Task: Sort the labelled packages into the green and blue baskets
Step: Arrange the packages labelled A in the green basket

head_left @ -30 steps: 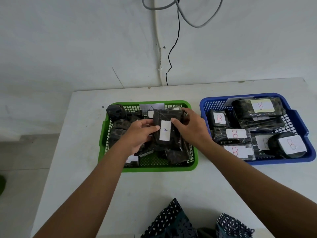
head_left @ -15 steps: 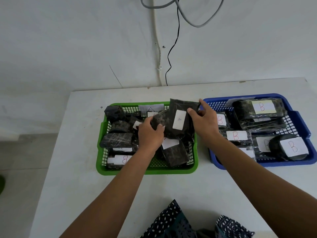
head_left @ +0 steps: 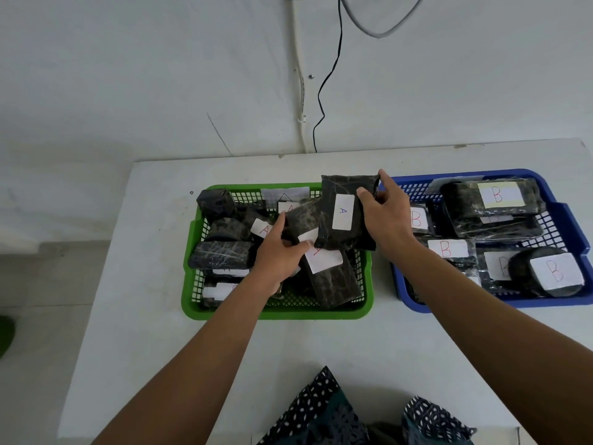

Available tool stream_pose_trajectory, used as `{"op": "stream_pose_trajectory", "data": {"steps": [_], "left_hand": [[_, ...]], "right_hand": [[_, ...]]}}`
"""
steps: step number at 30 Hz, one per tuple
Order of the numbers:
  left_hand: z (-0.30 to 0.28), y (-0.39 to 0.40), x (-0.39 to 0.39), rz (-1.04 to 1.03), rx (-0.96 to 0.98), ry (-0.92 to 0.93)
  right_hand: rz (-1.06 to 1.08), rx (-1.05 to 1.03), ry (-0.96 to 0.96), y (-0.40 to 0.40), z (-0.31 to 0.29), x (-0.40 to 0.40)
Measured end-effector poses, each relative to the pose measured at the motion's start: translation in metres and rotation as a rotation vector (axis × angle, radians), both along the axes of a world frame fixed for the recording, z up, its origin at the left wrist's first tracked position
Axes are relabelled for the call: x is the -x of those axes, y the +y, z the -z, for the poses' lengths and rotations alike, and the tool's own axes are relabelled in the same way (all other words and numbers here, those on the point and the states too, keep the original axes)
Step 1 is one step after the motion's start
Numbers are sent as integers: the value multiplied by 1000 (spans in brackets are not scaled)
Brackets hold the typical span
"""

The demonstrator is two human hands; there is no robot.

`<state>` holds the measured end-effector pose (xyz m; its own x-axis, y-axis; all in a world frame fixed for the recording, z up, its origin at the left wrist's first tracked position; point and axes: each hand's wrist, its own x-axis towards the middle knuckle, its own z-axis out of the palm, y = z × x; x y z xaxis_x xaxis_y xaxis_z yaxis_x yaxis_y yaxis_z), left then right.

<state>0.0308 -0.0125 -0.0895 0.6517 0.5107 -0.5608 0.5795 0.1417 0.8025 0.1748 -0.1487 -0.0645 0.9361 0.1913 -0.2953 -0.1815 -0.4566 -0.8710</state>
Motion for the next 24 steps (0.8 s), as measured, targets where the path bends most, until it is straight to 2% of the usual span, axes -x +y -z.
{"op": "stream_pose_trajectory", "data": {"steps": [3, 5, 7, 8, 10, 12, 14, 17, 20, 22, 24], "left_hand": [[-5, 4, -13, 49, 81, -29], [-9, 10, -23, 43, 198, -33], [-14, 22, -26, 30, 199, -15], [-16, 29, -25, 40, 129, -5], [-18, 47, -21, 91, -150, 5], [-19, 64, -13, 150, -463, -7], [-18, 77, -6, 174, -651, -32], [-14, 90, 4, 178, -771, -86], [-8, 98, 10, 236, -892, -117], [-6, 104, 13, 240, -967, -139], [-4, 111, 16, 223, -1025, -141]], "right_hand": [[-60, -16, 2, 3, -1, 4], [-120, 60, -44, 1, 0, 8], [-154, 153, -88, 0, 0, 11], [-165, 193, -104, 0, -1, 13], [-209, 275, -172, 3, -4, 17], [-273, 406, -320, 7, -7, 23], [-342, 524, -472, 12, -10, 28], [-506, 609, -655, 25, -14, 35], [-651, 577, -792, 48, -23, 43], [-801, 521, -764, 69, -29, 49], [-1011, 575, -669, 92, -31, 52]]}}
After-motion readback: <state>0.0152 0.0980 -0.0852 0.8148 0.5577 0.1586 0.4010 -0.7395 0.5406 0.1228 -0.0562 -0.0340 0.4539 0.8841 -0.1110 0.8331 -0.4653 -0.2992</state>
